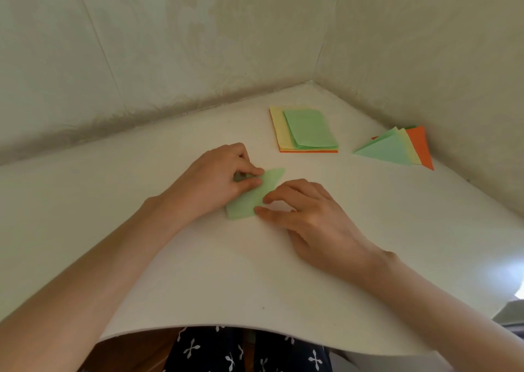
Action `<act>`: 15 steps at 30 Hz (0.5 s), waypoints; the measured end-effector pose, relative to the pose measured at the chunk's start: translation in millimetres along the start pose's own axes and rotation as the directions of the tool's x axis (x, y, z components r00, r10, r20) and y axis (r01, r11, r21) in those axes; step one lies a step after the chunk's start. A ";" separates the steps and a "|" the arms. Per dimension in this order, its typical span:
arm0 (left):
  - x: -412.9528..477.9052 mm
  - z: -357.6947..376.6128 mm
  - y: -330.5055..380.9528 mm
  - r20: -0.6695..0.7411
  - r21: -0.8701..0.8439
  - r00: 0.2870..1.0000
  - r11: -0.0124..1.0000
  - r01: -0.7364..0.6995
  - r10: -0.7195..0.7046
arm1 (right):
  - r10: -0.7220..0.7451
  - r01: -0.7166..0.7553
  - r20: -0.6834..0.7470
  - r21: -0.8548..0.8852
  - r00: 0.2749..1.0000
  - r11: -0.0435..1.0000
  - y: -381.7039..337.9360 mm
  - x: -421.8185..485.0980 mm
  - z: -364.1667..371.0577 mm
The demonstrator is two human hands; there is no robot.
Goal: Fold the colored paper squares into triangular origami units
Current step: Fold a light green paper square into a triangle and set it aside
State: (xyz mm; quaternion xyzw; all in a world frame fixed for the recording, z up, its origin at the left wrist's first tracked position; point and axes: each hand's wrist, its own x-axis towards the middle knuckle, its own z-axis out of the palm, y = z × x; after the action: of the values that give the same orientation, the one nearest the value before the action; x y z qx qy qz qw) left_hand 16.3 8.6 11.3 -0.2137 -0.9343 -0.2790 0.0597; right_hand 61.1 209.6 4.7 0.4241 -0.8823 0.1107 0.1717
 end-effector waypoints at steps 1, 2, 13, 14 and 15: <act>-0.5 -1.0 0.4 -0.004 0.007 1.000 1.000 0.004 -0.004 | 0.030 -0.030 -0.008 0.027 1.000 0.999 -1.9 1.9 -1.8; -1.1 -2.2 0.3 -0.008 0.025 1.000 1.000 0.009 -0.009 | 0.063 -0.062 -0.010 0.037 0.998 0.997 -2.6 4.4 -3.5; -1.5 -6.1 0.4 0.061 -0.086 0.997 0.996 -0.038 0.044 | 0.064 -0.128 0.227 0.280 0.972 0.951 38.2 10.5 -7.4; -1.4 -6.9 0.5 0.070 -0.091 0.997 0.995 -0.032 0.038 | 0.054 -0.115 0.215 0.285 0.975 0.952 39.3 10.1 -6.8; -1.7 -8.4 1.2 0.078 -0.092 0.996 0.995 -0.026 0.033 | 0.048 -0.103 0.193 0.288 0.980 0.952 39.9 9.7 -5.7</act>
State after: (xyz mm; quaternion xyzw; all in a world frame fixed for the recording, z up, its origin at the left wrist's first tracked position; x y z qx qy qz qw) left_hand 18.2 4.3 18.6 -0.2408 -0.9190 -0.3116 0.0168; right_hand 25.2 229.2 11.8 0.4192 -0.8833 0.2088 0.0198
